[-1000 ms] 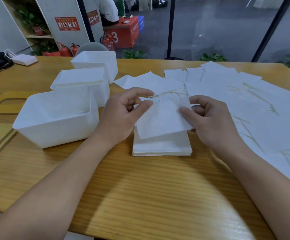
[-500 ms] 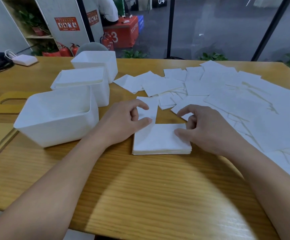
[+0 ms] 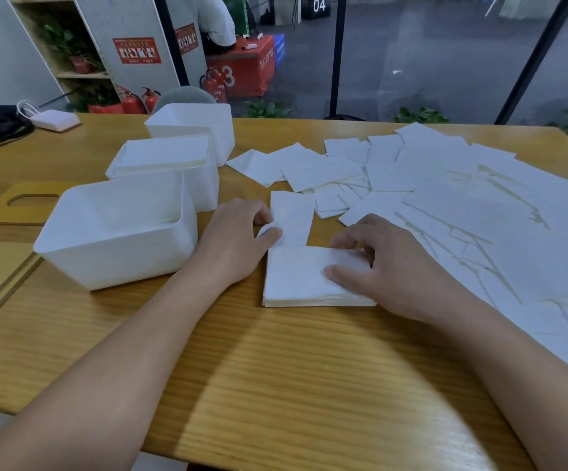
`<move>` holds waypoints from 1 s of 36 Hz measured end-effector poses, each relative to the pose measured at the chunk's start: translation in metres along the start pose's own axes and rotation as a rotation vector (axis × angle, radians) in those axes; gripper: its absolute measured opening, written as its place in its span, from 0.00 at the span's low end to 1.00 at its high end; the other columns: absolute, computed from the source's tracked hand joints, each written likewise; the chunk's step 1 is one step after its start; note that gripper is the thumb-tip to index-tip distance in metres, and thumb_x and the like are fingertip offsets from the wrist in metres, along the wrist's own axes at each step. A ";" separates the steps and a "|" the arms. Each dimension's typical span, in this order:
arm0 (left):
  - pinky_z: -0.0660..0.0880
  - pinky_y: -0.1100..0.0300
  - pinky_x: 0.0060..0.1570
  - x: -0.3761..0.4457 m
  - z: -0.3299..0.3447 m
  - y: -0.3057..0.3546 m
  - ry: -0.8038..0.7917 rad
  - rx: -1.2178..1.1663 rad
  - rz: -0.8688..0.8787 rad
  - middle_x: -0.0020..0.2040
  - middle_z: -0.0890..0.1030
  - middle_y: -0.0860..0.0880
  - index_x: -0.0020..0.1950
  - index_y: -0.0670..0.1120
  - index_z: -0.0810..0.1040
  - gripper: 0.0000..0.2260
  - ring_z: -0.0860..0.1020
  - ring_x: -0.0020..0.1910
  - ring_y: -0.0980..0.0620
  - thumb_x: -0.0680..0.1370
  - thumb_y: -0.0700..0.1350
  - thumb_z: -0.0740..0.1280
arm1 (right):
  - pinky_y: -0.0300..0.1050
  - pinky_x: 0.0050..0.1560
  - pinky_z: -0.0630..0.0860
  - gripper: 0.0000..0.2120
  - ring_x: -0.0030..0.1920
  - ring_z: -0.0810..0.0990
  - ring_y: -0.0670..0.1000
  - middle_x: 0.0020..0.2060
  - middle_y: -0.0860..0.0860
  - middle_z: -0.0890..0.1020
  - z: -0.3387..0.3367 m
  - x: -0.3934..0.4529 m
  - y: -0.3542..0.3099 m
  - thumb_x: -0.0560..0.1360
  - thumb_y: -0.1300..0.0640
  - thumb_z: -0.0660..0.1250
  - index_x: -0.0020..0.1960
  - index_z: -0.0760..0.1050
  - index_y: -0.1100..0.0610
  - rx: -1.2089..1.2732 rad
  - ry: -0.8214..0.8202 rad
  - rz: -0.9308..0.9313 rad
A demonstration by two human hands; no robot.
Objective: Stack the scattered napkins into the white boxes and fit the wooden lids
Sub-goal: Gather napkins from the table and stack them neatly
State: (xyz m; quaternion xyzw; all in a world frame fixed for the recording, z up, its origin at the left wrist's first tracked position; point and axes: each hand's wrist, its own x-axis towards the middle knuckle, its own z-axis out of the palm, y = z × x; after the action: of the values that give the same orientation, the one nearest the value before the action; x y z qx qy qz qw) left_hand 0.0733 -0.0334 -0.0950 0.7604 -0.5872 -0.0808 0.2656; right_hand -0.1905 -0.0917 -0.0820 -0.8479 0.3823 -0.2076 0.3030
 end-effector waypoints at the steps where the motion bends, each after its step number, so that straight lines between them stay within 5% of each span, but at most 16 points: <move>1: 0.72 0.57 0.56 0.000 0.000 0.001 -0.003 -0.015 0.000 0.53 0.76 0.60 0.58 0.54 0.81 0.07 0.76 0.59 0.53 0.83 0.54 0.72 | 0.39 0.45 0.70 0.11 0.47 0.77 0.38 0.52 0.39 0.78 0.000 0.000 0.000 0.73 0.40 0.77 0.52 0.82 0.40 0.003 -0.002 0.002; 7: 0.72 0.57 0.49 0.000 0.000 0.005 0.001 0.015 0.021 0.50 0.77 0.57 0.54 0.53 0.77 0.02 0.77 0.54 0.53 0.86 0.49 0.67 | 0.38 0.45 0.70 0.11 0.49 0.77 0.37 0.52 0.38 0.78 -0.001 -0.001 0.001 0.74 0.39 0.77 0.53 0.82 0.40 -0.004 -0.011 0.006; 13: 0.71 0.68 0.47 -0.002 -0.006 0.010 0.081 -0.174 0.015 0.51 0.80 0.57 0.61 0.55 0.75 0.05 0.78 0.52 0.60 0.86 0.48 0.68 | 0.34 0.44 0.68 0.11 0.48 0.77 0.37 0.52 0.38 0.78 -0.001 -0.001 0.001 0.74 0.39 0.77 0.53 0.81 0.40 -0.030 -0.006 0.010; 21: 0.78 0.60 0.61 -0.004 -0.015 0.019 0.179 -0.421 0.125 0.64 0.80 0.59 0.75 0.64 0.76 0.23 0.78 0.63 0.60 0.84 0.43 0.72 | 0.34 0.48 0.69 0.26 0.49 0.76 0.38 0.58 0.37 0.76 -0.003 0.000 0.002 0.76 0.35 0.74 0.71 0.76 0.41 -0.043 0.079 0.018; 27: 0.75 0.42 0.74 -0.013 -0.018 0.028 0.083 -0.552 0.286 0.76 0.77 0.59 0.80 0.57 0.74 0.25 0.75 0.77 0.53 0.85 0.38 0.70 | 0.40 0.56 0.74 0.41 0.61 0.74 0.38 0.70 0.33 0.71 -0.007 0.000 -0.003 0.75 0.31 0.73 0.82 0.61 0.38 0.061 0.224 0.026; 32: 0.82 0.44 0.61 -0.022 -0.021 0.038 -0.034 -0.615 0.322 0.62 0.87 0.55 0.81 0.58 0.72 0.29 0.85 0.61 0.48 0.84 0.35 0.70 | 0.46 0.73 0.72 0.45 0.74 0.71 0.38 0.77 0.34 0.70 -0.011 0.000 -0.007 0.75 0.31 0.74 0.84 0.54 0.36 0.204 0.211 0.025; 36: 0.80 0.32 0.52 -0.020 -0.020 0.037 -0.046 -0.593 0.311 0.44 0.84 0.46 0.81 0.63 0.71 0.28 0.79 0.46 0.30 0.85 0.41 0.72 | 0.54 0.58 0.83 0.23 0.59 0.85 0.44 0.56 0.42 0.87 -0.012 0.000 -0.008 0.80 0.44 0.76 0.72 0.75 0.39 0.291 0.248 -0.021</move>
State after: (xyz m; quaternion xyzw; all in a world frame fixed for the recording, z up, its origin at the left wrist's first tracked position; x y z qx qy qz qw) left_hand 0.0445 -0.0153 -0.0635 0.5492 -0.6530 -0.2236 0.4710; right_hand -0.1936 -0.0917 -0.0682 -0.7672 0.3737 -0.3665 0.3707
